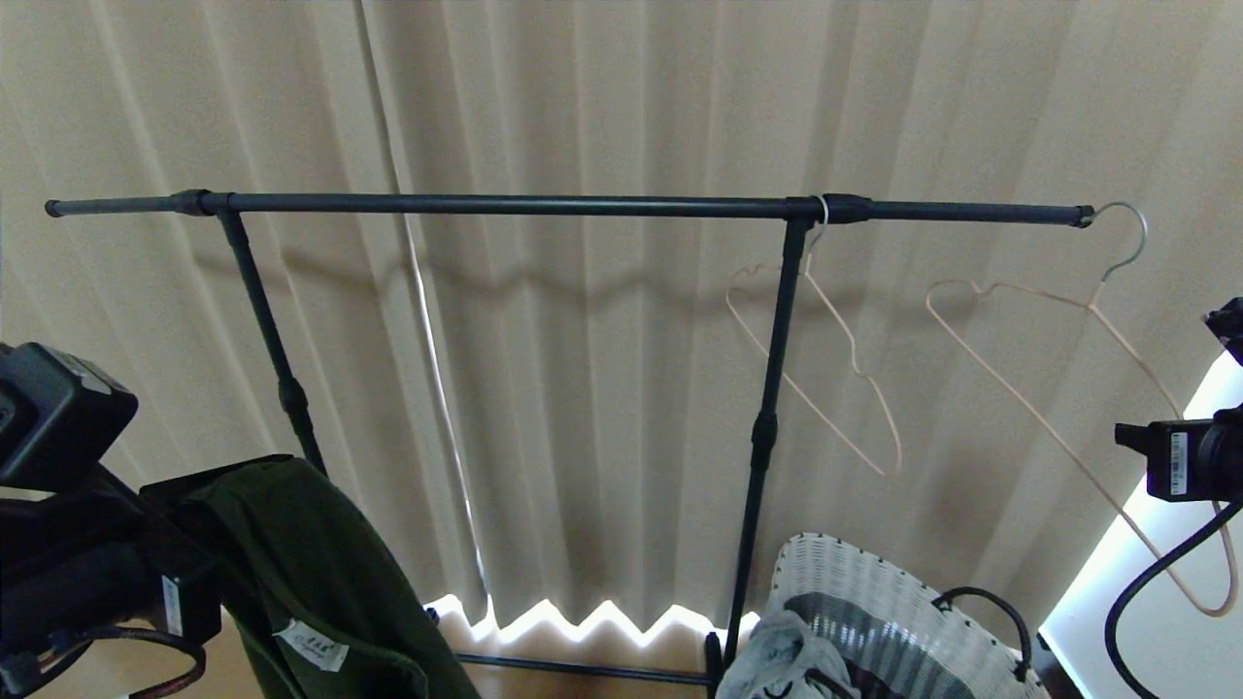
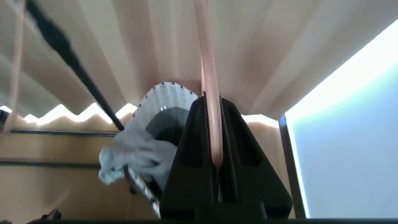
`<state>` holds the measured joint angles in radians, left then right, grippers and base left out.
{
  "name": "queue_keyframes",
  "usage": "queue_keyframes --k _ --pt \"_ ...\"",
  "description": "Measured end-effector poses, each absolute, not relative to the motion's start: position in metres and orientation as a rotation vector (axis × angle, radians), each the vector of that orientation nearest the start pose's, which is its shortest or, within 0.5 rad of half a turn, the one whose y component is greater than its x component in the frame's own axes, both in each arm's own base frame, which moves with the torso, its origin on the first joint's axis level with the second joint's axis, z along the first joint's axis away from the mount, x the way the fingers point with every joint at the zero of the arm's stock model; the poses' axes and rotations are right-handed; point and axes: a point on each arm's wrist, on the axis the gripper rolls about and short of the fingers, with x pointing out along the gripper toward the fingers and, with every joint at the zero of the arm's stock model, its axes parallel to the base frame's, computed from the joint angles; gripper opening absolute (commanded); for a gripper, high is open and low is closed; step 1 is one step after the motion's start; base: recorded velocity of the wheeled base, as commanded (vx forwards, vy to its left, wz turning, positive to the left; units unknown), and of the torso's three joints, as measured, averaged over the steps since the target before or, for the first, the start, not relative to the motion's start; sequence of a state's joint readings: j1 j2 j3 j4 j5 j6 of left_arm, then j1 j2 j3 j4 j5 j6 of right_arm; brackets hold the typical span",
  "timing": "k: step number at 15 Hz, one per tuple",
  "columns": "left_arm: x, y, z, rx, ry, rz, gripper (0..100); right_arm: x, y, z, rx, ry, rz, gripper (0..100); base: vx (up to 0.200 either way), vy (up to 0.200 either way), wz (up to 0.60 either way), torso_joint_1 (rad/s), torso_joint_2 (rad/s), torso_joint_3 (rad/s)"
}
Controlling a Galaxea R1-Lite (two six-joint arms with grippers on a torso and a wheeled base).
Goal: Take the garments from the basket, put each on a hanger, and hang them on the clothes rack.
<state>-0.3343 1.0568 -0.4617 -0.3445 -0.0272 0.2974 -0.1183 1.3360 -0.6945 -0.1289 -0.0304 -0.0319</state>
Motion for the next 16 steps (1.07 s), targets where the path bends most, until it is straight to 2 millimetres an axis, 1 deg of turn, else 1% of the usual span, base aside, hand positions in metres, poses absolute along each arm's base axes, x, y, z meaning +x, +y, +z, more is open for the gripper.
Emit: queue_keyframes --k 1,4,7,9,13,16 --pt "0.131 -0.046 0.2 0.331 0.193 -0.395 0 0.202 -0.025 0.196 -0.008 0.52 -0.137 0 -0.2 0.0 0.0 -0.002 0.0 0.002" --pt "0.13 -0.046 0.198 0.33 0.194 -0.395 0 0.198 -0.024 0.194 -0.003 0.525 -0.136 0 0.0 0.0 0.0 0.0 0.0 0.0" --pt "0.13 -0.046 0.198 0.323 0.178 -0.392 0 0.194 -0.024 0.196 -0.001 0.505 -0.134 0 0.0 0.0 0.0 0.0 0.0 0.0" --pt "0.13 -0.046 0.195 0.323 0.189 -0.393 0 0.188 -0.021 0.2 0.006 0.474 -0.091 0 0.0 0.0 0.0 0.0 0.0 0.0" --pt "0.13 -0.046 0.194 0.323 0.195 -0.394 0 0.17 -0.015 0.206 0.034 0.422 0.068 0 0.0 0.2 0.0 0.002 0.0 0.004" --pt "0.13 -0.046 0.193 0.324 0.199 -0.393 0 0.161 -0.013 0.207 0.039 0.402 0.106 0 0.0 0.2 0.0 0.006 0.0 0.004"
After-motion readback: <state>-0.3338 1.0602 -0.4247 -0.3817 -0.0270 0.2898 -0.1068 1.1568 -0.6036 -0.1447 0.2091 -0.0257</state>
